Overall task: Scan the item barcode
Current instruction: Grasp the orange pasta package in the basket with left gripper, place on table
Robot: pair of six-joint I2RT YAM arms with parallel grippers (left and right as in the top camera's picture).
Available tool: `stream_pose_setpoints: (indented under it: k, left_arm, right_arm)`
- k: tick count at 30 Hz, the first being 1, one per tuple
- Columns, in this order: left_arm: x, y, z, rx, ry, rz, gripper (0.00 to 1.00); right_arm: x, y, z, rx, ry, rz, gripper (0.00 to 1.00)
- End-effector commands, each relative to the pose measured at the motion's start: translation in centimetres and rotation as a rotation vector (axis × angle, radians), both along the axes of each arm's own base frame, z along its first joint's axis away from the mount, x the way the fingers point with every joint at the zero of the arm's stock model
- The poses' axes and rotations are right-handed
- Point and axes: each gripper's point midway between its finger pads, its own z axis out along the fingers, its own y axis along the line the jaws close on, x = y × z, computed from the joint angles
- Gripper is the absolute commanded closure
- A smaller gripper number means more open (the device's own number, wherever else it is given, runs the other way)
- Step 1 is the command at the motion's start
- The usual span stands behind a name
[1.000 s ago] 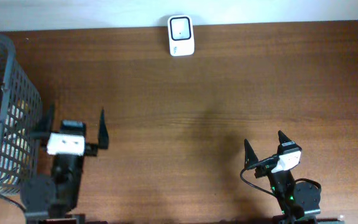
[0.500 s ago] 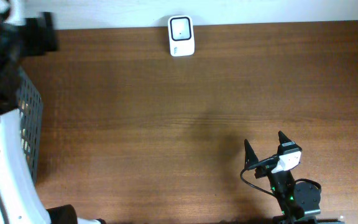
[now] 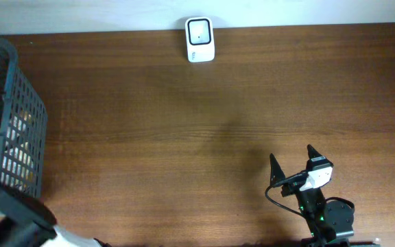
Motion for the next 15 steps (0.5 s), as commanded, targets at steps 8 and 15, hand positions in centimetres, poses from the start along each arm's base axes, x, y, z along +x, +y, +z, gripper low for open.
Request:
stream_pose_setpoints:
  k: [8,15]
  left_arm:
    - [3.6,4.0,-12.7,0.052,0.252,-0.238,0.09]
    - [3.3,5.6,-16.7,0.041,0.275,-0.225,0.67]
  right_arm:
    - [0.0,0.1,-0.3,-0.008,0.004,0.004,0.01]
    - [0.0,0.1,-0.3,-0.008,0.004,0.004,0.01]
